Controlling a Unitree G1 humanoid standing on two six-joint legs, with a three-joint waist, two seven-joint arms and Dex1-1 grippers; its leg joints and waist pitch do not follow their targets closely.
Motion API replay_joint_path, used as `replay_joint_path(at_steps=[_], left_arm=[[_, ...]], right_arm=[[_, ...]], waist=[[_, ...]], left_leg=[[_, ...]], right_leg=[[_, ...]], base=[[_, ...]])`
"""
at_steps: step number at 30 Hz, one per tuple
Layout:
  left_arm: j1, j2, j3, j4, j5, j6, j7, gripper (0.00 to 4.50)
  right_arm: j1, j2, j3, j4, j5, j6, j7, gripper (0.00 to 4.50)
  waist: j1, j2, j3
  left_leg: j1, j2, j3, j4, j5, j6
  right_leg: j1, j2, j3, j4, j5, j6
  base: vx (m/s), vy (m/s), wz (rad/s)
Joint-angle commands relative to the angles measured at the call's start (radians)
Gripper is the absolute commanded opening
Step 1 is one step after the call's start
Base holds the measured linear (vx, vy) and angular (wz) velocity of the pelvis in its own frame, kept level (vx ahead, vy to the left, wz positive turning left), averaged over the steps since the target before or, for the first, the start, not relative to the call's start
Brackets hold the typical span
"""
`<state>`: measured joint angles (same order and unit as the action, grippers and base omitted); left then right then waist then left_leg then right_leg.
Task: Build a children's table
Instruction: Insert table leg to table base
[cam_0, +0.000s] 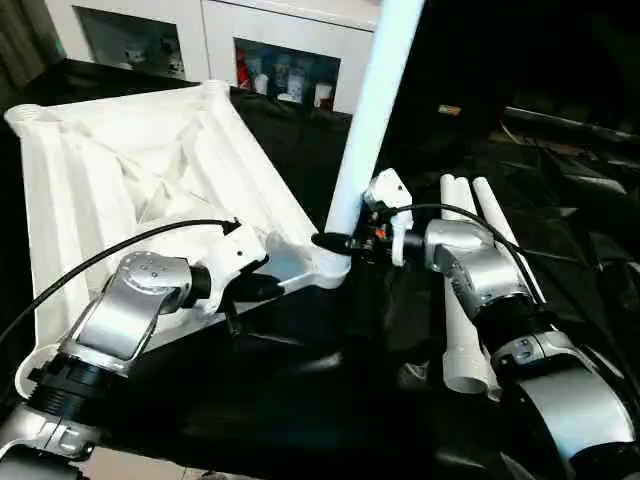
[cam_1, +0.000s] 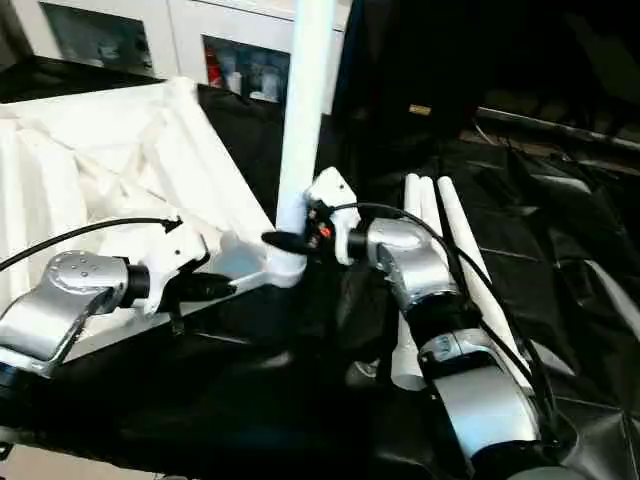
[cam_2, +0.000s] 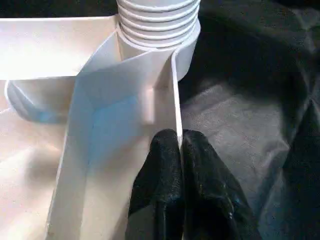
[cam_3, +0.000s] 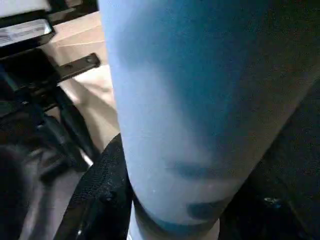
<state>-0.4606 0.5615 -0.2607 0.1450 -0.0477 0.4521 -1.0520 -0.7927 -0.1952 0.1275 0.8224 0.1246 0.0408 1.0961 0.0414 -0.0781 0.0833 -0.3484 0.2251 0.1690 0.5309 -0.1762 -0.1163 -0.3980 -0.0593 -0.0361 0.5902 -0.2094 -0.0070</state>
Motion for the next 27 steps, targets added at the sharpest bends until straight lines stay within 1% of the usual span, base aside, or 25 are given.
replay_joint_path(at_steps=[1, 3, 4, 5, 6, 7, 8, 9, 10, 12, 13, 14, 17, 19, 20, 22, 23, 24, 25, 26, 27], left_arm=[[0.004, -0.007, -0.042, -0.033, -0.048, -0.026, -0.091, 0.0], [0.003, -0.005, -0.043, -0.03, -0.046, -0.028, -0.093, 0.0], [0.001, -0.006, -0.046, -0.025, -0.042, -0.031, -0.093, 0.0], [0.0, -0.006, -0.047, -0.023, -0.042, -0.032, -0.093, 0.0], [0.0, -0.006, -0.047, -0.023, -0.042, -0.032, -0.093, 0.0], [-0.004, -0.008, -0.049, -0.017, -0.041, -0.036, -0.091, 0.0], [-0.003, -0.01, -0.05, -0.017, -0.04, -0.037, -0.089, 0.0], [-0.002, -0.011, -0.05, -0.019, -0.04, -0.037, -0.087, 0.0], [-0.002, -0.012, -0.049, -0.019, -0.039, -0.037, -0.088, 0.0], [0.001, -0.012, -0.049, -0.024, -0.039, -0.035, -0.088, 0.0], [0.007, -0.011, -0.048, -0.028, -0.038, -0.034, -0.09, 0.0], [0.009, -0.011, -0.049, -0.03, -0.039, -0.034, -0.092, 0.0], [0.009, -0.009, -0.051, -0.029, -0.038, -0.035, -0.093, 0.0], [0.005, -0.01, -0.052, -0.021, -0.036, -0.038, -0.091, 0.0], [0.004, -0.01, -0.051, -0.02, -0.036, -0.039, -0.09, 0.0], [0.0, -0.016, -0.048, -0.012, -0.035, -0.041, -0.082, 0.0], [-0.005, -0.027, -0.042, 0.002, -0.03, -0.047, -0.063, 0.0], [-0.011, -0.043, -0.033, 0.019, -0.026, -0.051, -0.034, 0.0], [-0.017, -0.06, -0.023, 0.037, -0.02, -0.05, -0.001, 0.0], [-0.02, -0.068, -0.019, 0.045, -0.017, -0.048, 0.015, 0.0], [-0.026, -0.079, -0.012, 0.059, -0.011, -0.043, 0.039, 0.0]], right_arm=[[0.125, -0.02, 0.114, 0.129, -0.096, 0.091, 0.029, 1.88], [0.128, -0.021, 0.115, 0.134, -0.101, 0.087, 0.024, 1.88], [0.129, -0.022, 0.114, 0.14, -0.108, 0.081, 0.017, 1.88], [0.129, -0.022, 0.113, 0.142, -0.11, 0.08, 0.016, 1.88], [0.129, -0.022, 0.113, 0.142, -0.11, 0.08, 0.016, 1.88], [0.128, -0.021, 0.11, 0.147, -0.113, 0.078, 0.013, 1.88], [0.128, -0.02, 0.109, 0.147, -0.114, 0.077, 0.013, 1.88], [0.128, -0.019, 0.109, 0.147, -0.114, 0.076, 0.013, 1.88], [0.128, -0.018, 0.109, 0.146, -0.114, 0.077, 0.013, 1.88], [0.129, -0.017, 0.111, 0.142, -0.115, 0.078, 0.016, 1.88], [0.129, -0.015, 0.111, 0.14, -0.116, 0.078, 0.017, 1.88], [0.13, -0.014, 0.111, 0.139, -0.116, 0.078, 0.017, 1.88], [0.13, -0.013, 0.109, 0.139, -0.116, 0.075, 0.012, 1.88], [0.129, -0.01, 0.103, 0.144, -0.118, 0.071, -0.016, 1.88], [0.129, -0.008, 0.102, 0.146, -0.12, 0.069, -0.026, 1.88], [0.124, 0.005, 0.081, 0.163, -0.117, 0.064, -0.089, 1.88], [0.122, 0.018, 0.063, 0.178, -0.112, 0.056, -0.143, 1.88], [0.123, 0.037, 0.042, 0.197, -0.112, 0.037, -0.228, 1.88], [0.128, 0.056, 0.023, 0.208, -0.108, 0.027, -0.297, 1.88], [0.131, 0.064, 0.016, 0.211, -0.105, 0.026, -0.323, 1.88], [0.135, 0.076, 0.007, 0.214, -0.102, 0.023, -0.359, 1.88]], waist=[[-0.002, 0.029, -0.033], [-0.001, 0.029, -0.032], [0.001, 0.026, -0.033], [0.001, 0.026, -0.033], [0.001, 0.022, -0.032], [0.001, 0.022, -0.031], [0.001, 0.015, -0.031], [0.002, 0.016, -0.031], [0.0, 0.012, -0.032], [0.001, 0.015, -0.033], [0.002, 0.024, -0.033], [0.001, 0.018, -0.034], [0.002, 0.017, -0.035], [0.002, 0.02, -0.035], [0.002, 0.02, -0.035], [0.001, 0.02, -0.034], [0.0, 0.019, -0.03], [-0.003, 0.017, -0.023], [-0.005, 0.016, -0.019], [-0.007, 0.016, -0.013], [-0.008, 0.015, -0.01]], left_leg=[[0.009, 0.006, 0.019, -0.048, -0.125, 0.031], [0.008, 0.006, 0.018, -0.049, -0.131, 0.03], [0.007, 0.007, 0.016, -0.051, -0.15, 0.023], [0.007, 0.007, 0.016, -0.051, -0.15, 0.023], [0.007, 0.008, 0.016, -0.052, -0.161, 0.021], [0.008, 0.009, 0.016, -0.053, -0.176, 0.018], [0.008, 0.009, 0.016, -0.053, -0.178, 0.017], [0.007, 0.009, 0.015, -0.053, -0.174, 0.017], [0.007, 0.009, 0.016, -0.052, -0.164, 0.019], [0.007, 0.009, 0.016, -0.052, -0.157, 0.019], [0.008, 0.008, 0.015, -0.052, -0.154, 0.017], [0.008, 0.007, 0.017, -0.051, -0.153, 0.017], [0.007, 0.007, 0.016, -0.051, -0.151, 0.018], [0.007, 0.007, 0.016, -0.051, -0.15, 0.016], [0.008, 0.007, 0.016, -0.051, -0.152, 0.014], [0.006, 0.007, 0.015, -0.053, -0.163, 0.009], [0.005, 0.007, 0.014, -0.056, -0.192, 0.003], [0.005, 0.007, 0.013, -0.061, -0.244, -0.009], [0.006, 0.008, 0.012, -0.063, -0.278, -0.017], [0.007, 0.007, 0.01, -0.066, -0.316, -0.026], [0.015, 0.007, 0.001, -0.069, -0.395, -0.035]], right_leg=[[0.037, -0.051, 0.037, -0.045, 0.035, -0.258], [0.038, -0.051, 0.037, -0.044, 0.027, -0.257], [0.038, -0.053, 0.036, -0.046, -0.013, -0.251], [0.038, -0.053, 0.036, -0.046, -0.013, -0.251], [0.037, -0.053, 0.037, -0.048, -0.04, -0.246], [0.035, -0.054, 0.037, -0.051, -0.07, -0.24], [0.034, -0.054, 0.038, -0.052, -0.087, -0.235], [0.035, -0.055, 0.038, -0.052, -0.093, -0.23], [0.034, -0.053, 0.038, -0.051, -0.084, -0.228], [0.034, -0.053, 0.038, -0.05, -0.075, -0.228], [0.033, -0.053, 0.037, -0.048, -0.061, -0.229], [0.034, -0.051, 0.037, -0.049, -0.047, -0.23], [0.035, -0.051, 0.037, -0.048, -0.041, -0.233], [0.036, -0.052, 0.036, -0.047, -0.036, -0.235], [0.035, -0.051, 0.036, -0.047, -0.035, -0.236], [0.035, -0.051, 0.036, -0.049, -0.051, -0.233], [0.033, -0.053, 0.037, -0.054, -0.096, -0.228], [0.027, -0.055, 0.039, -0.063, -0.183, -0.212], [0.024, -0.057, 0.039, -0.068, -0.242, -0.2], [0.019, -0.059, 0.04, -0.075, -0.315, -0.183], [0.014, -0.064, 0.039, -0.088, -0.462, -0.144]], base=[[0.0, 0.0, 0.0], [0.0, 0.0, 0.0], [0.0, 0.0, 0.0], [0.0, 0.0, 0.0], [0.0, 0.0, 0.0], [0.0, 0.0, 0.0], [0.0, 0.0, 0.0], [0.0, 0.0, 0.0], [0.0, 0.0, 0.0], [0.0, 0.0, 0.0], [0.0, 0.0, 0.0], [0.0, 0.0, 0.0], [0.0, 0.0, 0.0], [0.0, 0.0, 0.0], [0.0, 0.0, 0.0], [0.0, 0.0, 0.0], [0.0, 0.0, 0.0], [0.0, 0.0, 0.0], [0.0, 0.0, 0.0], [0.0, 0.0, 0.0], [0.0, 0.0, 0.0]])
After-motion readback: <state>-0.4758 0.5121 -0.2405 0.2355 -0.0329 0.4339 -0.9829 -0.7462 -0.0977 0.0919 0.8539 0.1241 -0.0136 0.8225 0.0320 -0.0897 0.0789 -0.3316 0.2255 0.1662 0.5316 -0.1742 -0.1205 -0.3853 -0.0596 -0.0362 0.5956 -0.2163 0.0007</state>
